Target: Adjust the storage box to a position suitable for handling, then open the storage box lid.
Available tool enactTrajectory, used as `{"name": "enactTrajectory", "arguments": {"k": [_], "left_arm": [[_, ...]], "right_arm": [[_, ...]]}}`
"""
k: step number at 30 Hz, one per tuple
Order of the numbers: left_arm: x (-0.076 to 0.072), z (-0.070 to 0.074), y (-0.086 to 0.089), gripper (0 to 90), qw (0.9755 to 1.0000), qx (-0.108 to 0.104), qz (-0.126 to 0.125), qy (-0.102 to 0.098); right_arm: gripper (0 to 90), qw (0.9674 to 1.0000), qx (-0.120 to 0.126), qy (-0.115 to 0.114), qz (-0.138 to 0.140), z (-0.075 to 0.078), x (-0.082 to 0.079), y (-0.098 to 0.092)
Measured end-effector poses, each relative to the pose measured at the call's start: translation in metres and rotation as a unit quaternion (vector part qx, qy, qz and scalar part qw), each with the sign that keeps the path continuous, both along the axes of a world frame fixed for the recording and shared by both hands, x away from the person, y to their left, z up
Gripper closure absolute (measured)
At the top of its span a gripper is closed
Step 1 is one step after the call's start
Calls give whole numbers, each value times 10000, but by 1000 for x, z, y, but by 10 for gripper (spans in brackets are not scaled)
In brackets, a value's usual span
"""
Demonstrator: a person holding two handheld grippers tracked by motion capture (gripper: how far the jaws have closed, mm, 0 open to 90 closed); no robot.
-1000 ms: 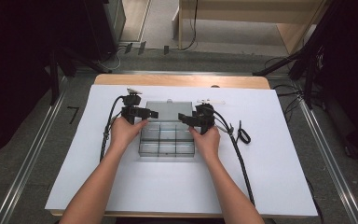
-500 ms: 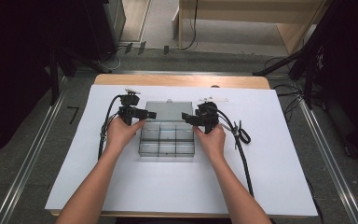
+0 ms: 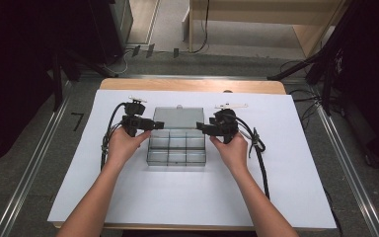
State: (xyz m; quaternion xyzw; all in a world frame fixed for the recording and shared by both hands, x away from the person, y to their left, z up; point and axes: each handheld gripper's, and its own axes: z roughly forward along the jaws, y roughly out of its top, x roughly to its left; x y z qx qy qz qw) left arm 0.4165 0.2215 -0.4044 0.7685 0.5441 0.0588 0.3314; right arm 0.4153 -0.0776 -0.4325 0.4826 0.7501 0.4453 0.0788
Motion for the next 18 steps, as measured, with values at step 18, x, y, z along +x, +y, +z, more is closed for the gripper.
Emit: {"name": "enactTrajectory", "arguments": {"k": [18], "left_arm": [[-11, 1, 5, 393, 9999, 46, -42, -95]], "right_arm": [[425, 9996, -188, 102, 192, 13, -10, -26]]}}
